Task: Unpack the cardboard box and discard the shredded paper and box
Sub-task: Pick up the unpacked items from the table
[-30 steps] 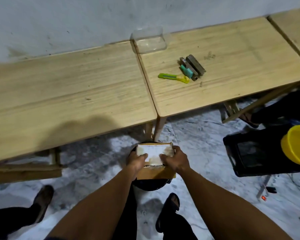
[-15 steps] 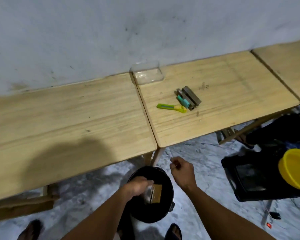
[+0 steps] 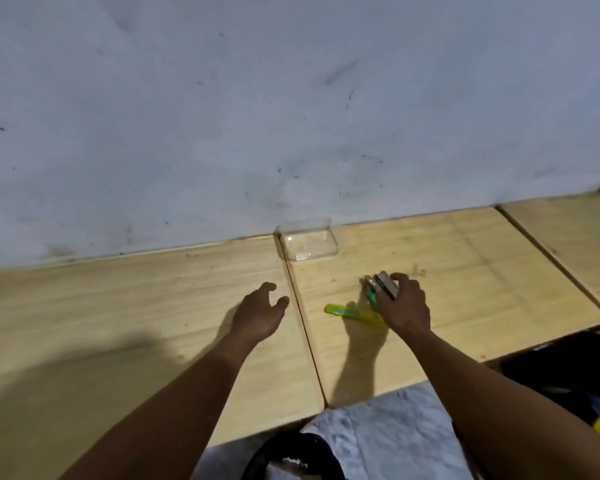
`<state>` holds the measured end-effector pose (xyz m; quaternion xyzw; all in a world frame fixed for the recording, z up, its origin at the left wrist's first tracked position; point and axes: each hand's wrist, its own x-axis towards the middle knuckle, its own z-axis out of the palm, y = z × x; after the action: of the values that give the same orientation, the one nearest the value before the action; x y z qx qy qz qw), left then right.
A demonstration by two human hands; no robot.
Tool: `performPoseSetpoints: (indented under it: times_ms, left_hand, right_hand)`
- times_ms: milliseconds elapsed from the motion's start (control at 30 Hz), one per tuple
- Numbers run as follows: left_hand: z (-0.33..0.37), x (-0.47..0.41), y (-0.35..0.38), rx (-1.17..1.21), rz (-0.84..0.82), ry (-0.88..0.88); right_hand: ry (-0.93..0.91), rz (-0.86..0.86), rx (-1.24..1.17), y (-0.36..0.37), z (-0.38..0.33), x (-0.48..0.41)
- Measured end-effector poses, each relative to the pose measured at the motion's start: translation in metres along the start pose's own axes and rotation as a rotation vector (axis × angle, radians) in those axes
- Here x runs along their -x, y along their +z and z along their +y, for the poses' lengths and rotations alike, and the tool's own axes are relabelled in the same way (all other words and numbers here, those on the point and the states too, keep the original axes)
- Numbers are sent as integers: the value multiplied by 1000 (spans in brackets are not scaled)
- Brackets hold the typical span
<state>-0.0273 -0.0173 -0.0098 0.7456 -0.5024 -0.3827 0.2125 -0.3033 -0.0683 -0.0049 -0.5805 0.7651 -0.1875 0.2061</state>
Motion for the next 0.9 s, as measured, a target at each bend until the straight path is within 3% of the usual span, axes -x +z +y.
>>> performPoseSetpoints:
  times_ms: [133, 233, 333, 533, 900]
  left_hand:
    - [-27, -53, 11, -266, 197, 81]
    - [-52, -78, 23, -506, 232, 117]
    - [-77, -89, 34, -618, 250, 126]
    - [-99, -92, 46, -610, 304, 183]
    - [-101, -93, 45, -605, 299, 166]
  right_hand:
    - [54, -119, 135, 30, 0, -47]
    - [58, -185, 296, 54, 11, -64]
    - [26, -136, 347, 71, 22, -77]
    - [-124, 4, 372, 71, 42, -82]
    - [-304, -52, 471, 65, 44, -81]
